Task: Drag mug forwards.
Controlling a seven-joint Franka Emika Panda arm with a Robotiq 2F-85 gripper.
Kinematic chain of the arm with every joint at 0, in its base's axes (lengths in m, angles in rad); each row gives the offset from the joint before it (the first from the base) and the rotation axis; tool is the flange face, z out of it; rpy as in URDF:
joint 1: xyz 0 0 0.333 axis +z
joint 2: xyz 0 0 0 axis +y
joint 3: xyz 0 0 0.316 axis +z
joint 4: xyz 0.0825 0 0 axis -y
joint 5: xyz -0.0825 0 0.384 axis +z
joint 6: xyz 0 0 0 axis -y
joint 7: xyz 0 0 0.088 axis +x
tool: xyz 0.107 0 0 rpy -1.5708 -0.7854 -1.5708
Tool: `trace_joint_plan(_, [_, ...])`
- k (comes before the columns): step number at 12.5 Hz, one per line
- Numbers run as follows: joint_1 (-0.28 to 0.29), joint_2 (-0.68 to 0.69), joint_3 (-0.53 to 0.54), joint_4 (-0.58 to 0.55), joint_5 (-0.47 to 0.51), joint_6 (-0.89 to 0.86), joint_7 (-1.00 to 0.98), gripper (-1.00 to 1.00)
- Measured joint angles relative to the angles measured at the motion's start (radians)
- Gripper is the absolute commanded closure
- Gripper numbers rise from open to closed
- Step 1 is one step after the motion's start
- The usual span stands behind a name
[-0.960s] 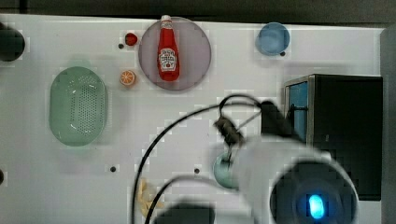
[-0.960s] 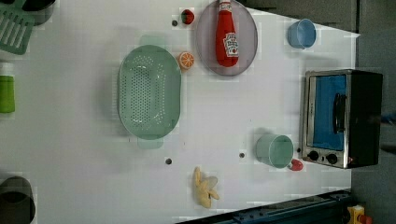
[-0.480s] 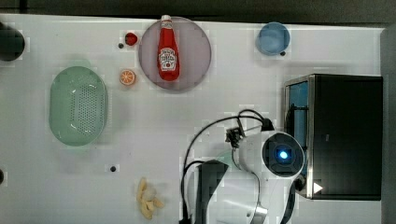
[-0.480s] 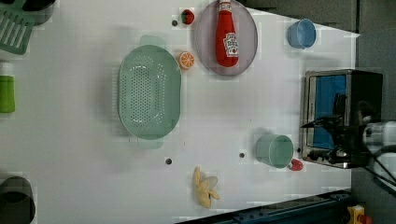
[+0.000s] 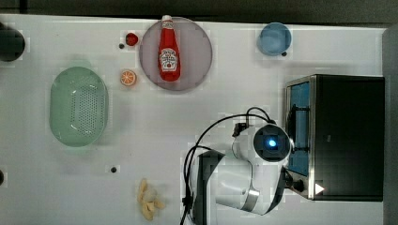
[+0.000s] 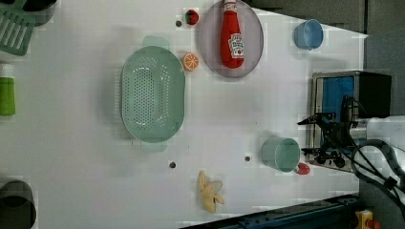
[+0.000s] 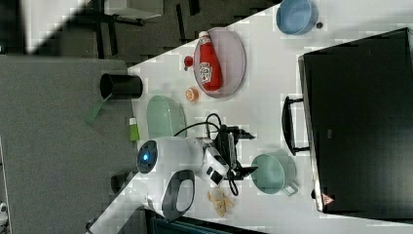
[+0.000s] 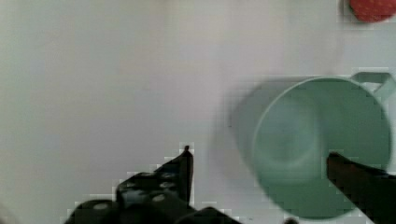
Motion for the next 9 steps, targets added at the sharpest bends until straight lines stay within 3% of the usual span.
trace_joint_plan(5, [0.018,0.157,-0.016,0.010,0.007,0.117,0.028,-1.00])
trace_joint_plan(6, [0.012,0.187,-0.017,0.002,0.005,0.129,0.039,-0.92])
trace_joint_plan(9, [0.004,0.233,-0.009,-0.010,0.006,0.140,0.054,-0.18])
